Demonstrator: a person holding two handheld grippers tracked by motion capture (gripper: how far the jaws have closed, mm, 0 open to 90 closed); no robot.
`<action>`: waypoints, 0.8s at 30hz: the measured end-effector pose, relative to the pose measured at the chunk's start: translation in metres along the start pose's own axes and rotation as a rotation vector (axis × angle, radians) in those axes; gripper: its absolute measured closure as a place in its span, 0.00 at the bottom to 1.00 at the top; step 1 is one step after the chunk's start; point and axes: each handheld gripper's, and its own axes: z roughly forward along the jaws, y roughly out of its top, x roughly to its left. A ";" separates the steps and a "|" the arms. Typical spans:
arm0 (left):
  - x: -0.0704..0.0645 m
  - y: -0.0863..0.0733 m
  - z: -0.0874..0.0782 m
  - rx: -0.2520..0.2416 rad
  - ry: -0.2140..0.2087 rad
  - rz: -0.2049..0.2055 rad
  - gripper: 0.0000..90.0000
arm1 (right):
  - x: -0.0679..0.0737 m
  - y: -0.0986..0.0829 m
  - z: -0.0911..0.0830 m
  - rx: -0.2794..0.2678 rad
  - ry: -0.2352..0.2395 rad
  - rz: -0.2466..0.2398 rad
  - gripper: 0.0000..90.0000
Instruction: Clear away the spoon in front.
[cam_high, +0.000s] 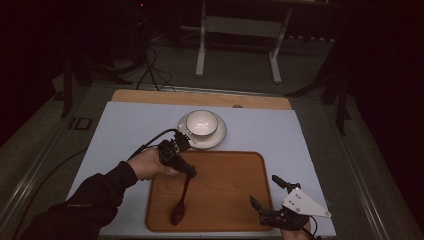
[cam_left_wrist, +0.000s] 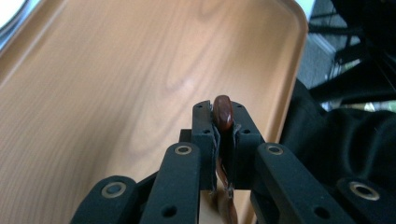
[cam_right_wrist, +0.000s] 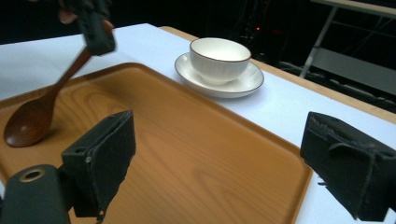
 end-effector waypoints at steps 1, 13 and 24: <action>0.002 0.000 0.004 -0.003 -0.006 -0.005 0.92 | 0.000 0.000 0.001 0.003 0.004 0.000 0.11; 0.028 -0.009 0.049 -0.064 -0.027 -0.128 0.89 | 0.000 -0.001 0.001 0.003 0.003 -0.001 0.11; 0.041 -0.012 0.073 -0.078 0.027 -0.173 0.88 | -0.001 -0.001 0.001 0.001 0.007 -0.001 0.11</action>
